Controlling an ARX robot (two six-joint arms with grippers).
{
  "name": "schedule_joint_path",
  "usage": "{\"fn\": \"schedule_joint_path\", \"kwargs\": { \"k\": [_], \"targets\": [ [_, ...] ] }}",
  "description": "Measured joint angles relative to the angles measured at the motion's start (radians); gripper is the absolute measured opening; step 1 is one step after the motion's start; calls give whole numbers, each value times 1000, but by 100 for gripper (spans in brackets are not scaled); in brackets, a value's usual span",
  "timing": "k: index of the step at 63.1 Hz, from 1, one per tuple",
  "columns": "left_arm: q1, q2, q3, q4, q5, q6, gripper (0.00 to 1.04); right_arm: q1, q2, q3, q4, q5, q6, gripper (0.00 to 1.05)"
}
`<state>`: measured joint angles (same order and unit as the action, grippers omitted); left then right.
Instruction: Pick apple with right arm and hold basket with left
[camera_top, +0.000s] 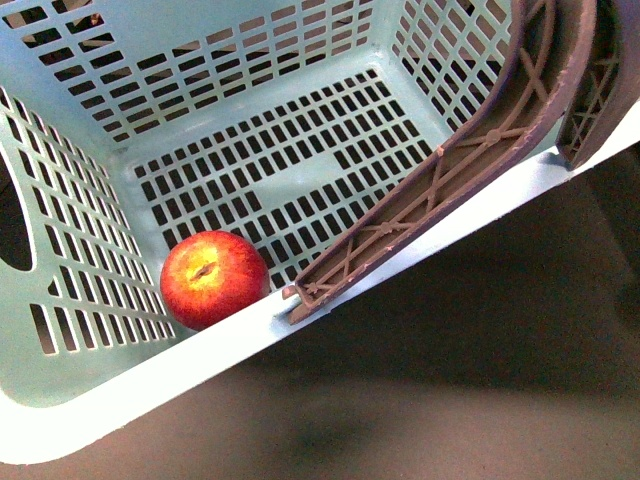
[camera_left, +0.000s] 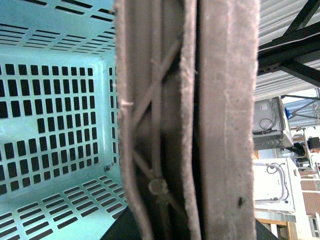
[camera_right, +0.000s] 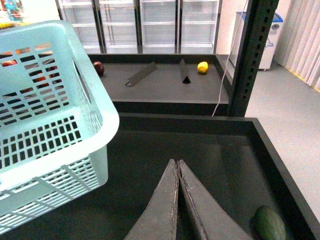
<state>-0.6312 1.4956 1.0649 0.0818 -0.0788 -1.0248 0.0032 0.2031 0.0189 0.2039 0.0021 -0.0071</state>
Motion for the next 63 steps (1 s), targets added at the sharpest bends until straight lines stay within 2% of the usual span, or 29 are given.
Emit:
{"fn": "schedule_joint_path", "kwargs": {
  "k": [8,13,36,39,51,63],
  "targets": [
    [0,0,0,0,0,0,15,0,-38,0,-39,0,0,2],
    [0,0,0,0,0,0,15,0,-164,0,-190,0,0,2],
    [0,0,0,0,0,0,15,0,-197,0,-203,0,-1,3],
    [0,0,0,0,0,0,15,0,-197,0,-203,0,0,9],
    [0,0,0,0,0,-1,15,0,-197,0,-203,0,0,51],
    [0,0,0,0,0,0,15,0,-197,0,-203,0,0,81]
  ]
}}
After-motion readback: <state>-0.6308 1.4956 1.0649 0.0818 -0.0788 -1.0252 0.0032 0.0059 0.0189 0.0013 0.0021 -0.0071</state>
